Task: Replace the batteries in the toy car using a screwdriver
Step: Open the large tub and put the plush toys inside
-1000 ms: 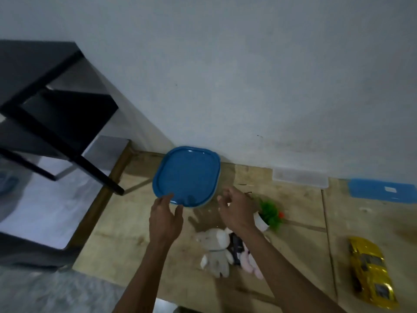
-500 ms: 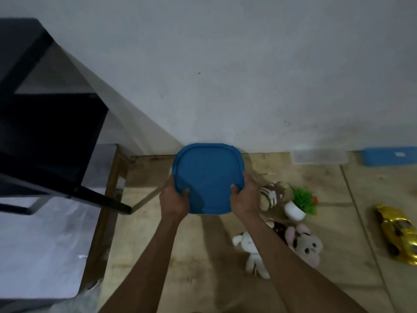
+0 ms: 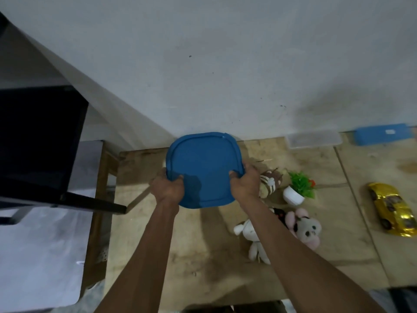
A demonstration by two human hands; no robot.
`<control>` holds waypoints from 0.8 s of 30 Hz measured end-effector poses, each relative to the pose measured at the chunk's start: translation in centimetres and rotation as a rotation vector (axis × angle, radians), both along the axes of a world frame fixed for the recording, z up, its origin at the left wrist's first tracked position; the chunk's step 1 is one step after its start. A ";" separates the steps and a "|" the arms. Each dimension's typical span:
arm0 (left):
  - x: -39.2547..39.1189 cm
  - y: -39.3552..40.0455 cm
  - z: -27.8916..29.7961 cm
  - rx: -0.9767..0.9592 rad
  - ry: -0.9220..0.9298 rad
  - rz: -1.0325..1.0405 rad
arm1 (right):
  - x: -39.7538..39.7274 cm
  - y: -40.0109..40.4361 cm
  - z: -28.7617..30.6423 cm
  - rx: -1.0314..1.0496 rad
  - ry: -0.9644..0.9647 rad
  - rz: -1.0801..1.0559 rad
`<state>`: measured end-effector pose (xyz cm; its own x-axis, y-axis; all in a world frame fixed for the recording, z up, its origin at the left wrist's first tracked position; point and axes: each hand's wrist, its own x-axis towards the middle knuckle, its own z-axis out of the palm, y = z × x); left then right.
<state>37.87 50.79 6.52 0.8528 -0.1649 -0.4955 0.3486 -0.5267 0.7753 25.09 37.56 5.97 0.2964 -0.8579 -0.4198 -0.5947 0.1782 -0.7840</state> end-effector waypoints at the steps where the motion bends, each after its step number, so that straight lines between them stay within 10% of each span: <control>1: 0.0 0.0 0.0 -0.012 -0.004 0.006 | -0.1 0.0 -0.1 0.005 -0.004 -0.005; 24: -11.9 10.9 6.2 -0.027 -0.313 0.096 | -9.7 9.4 3.5 -0.089 -0.151 0.080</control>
<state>25.97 61.68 12.76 0.9752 -0.0861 -0.2038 0.1385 -0.4807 0.8659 15.35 47.00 9.46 0.4191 -0.8606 -0.2892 -0.4790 0.0610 -0.8757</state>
